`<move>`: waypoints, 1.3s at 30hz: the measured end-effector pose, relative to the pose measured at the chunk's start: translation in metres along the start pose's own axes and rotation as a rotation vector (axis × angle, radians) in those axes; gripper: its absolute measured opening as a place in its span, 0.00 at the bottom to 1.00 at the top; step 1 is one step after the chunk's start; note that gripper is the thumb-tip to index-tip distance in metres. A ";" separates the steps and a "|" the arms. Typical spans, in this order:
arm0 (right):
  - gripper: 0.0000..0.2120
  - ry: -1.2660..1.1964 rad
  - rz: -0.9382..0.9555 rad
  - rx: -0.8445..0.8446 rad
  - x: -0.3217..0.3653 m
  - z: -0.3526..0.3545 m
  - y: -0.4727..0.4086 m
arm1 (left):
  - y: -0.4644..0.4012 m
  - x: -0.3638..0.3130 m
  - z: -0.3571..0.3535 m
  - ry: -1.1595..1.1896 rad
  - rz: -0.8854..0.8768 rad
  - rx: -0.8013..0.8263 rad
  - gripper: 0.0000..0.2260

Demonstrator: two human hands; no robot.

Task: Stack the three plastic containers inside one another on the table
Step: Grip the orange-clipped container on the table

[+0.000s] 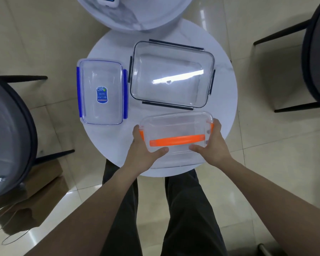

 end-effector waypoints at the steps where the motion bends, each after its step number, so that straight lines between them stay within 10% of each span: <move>1: 0.48 -0.004 -0.043 0.006 -0.004 -0.001 -0.003 | -0.002 0.002 -0.002 0.006 0.014 -0.004 0.49; 39: 0.40 0.104 -0.187 0.029 -0.006 -0.003 -0.007 | -0.004 0.008 -0.004 -0.101 0.099 0.022 0.33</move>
Point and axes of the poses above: each hand's wrist, its own y-axis away from the middle knuckle, its own z-axis out of the back of the hand, x = y × z, the point moved 10 cm from there along -y, towards the middle knuckle, and after that the axes turned 4 degrees about x, right-handed, at the moved point
